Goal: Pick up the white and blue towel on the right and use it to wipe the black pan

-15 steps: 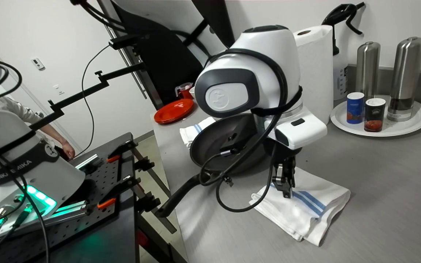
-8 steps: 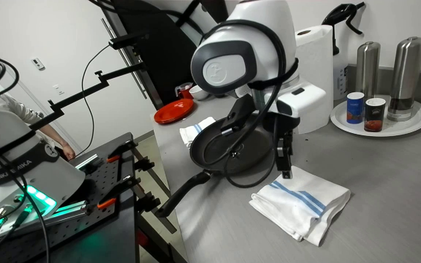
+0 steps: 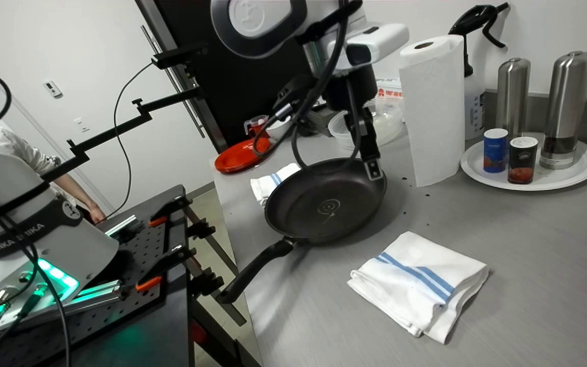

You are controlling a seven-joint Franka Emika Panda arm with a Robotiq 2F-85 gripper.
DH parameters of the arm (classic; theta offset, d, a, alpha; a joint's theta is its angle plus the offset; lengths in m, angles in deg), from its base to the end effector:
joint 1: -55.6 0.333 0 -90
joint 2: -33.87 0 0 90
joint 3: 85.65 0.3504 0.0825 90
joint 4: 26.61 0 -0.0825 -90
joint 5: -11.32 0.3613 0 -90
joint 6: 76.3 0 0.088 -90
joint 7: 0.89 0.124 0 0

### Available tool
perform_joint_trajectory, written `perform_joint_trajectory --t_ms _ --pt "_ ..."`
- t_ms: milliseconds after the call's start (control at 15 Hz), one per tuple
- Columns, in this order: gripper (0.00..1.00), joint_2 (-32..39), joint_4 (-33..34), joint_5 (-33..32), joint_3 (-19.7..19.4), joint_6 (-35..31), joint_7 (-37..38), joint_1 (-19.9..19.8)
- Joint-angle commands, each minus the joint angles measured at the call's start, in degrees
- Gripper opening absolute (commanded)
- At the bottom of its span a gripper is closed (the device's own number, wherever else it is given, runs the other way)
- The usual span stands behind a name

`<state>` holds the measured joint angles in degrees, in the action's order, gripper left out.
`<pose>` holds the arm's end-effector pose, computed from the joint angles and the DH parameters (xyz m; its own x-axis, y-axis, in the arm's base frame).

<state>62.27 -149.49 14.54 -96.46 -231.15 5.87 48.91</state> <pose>0.5550 -0.1744 0.2114 0.8993 -0.4299 0.0800 -0.4345 -0.8991 0.0528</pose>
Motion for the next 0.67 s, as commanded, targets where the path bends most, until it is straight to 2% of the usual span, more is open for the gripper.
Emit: perform_joint_trajectory --t_ms 0,200,267,400,600 --pt "1.0 -11.3 -9.7 -3.8 0.1 1.9 -1.9 1.8" --pt "1.0 -18.1 -14.7 -3.0 2.3 6.5 -5.4 0.9" --pt "1.0 -11.8 -9.5 -2.8 1.7 4.1 -2.6 1.0" --pt "1.0 -13.6 -10.5 -2.8 1.9 4.5 -2.9 0.9" --pt "1.0 -12.6 -10.1 -2.7 1.8 4.4 -2.9 0.7"
